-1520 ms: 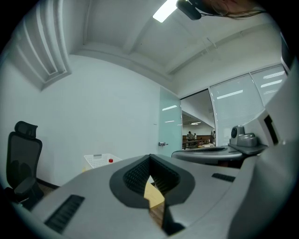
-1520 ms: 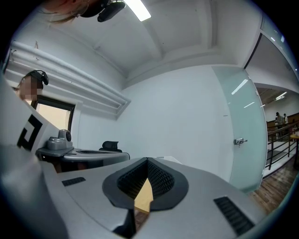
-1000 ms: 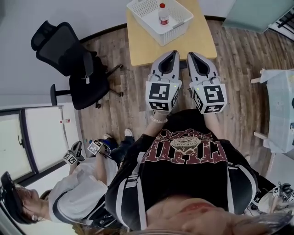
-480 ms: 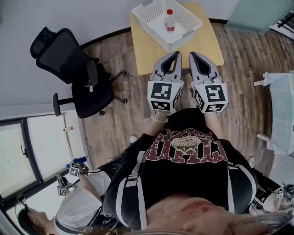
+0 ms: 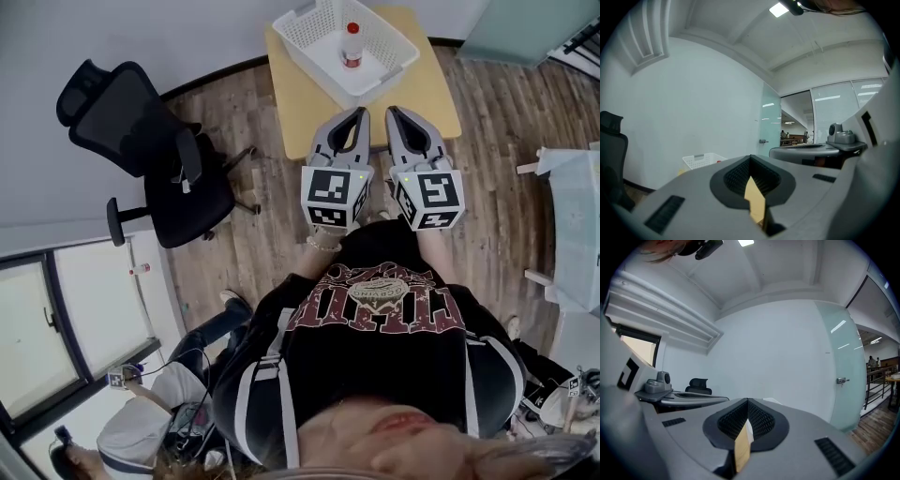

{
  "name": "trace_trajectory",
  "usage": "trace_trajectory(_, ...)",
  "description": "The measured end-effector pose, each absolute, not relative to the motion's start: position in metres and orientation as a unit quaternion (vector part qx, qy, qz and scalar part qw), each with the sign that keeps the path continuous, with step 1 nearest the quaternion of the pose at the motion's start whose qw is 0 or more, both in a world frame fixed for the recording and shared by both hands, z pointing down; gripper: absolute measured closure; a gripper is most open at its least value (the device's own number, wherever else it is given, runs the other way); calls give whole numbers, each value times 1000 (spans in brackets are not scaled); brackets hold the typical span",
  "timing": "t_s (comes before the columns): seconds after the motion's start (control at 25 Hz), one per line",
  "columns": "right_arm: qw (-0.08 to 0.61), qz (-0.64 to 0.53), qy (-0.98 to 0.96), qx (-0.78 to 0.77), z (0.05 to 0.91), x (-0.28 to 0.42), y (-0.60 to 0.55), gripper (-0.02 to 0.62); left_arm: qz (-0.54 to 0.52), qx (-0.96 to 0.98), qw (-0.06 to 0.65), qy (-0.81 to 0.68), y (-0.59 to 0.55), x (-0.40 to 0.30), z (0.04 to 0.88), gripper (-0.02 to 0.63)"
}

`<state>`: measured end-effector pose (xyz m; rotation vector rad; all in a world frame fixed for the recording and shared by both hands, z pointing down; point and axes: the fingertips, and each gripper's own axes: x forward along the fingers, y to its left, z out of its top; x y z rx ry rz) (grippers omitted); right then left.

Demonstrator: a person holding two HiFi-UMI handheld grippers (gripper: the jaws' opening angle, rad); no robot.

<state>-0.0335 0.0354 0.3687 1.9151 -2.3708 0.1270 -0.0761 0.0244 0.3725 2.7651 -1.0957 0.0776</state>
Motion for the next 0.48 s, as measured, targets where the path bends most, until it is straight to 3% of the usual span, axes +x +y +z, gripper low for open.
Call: trace_trajectory(0.48,50,41,-789,611,369,-28,-3,578,29,918,85,-387,-10,-69,373,560)
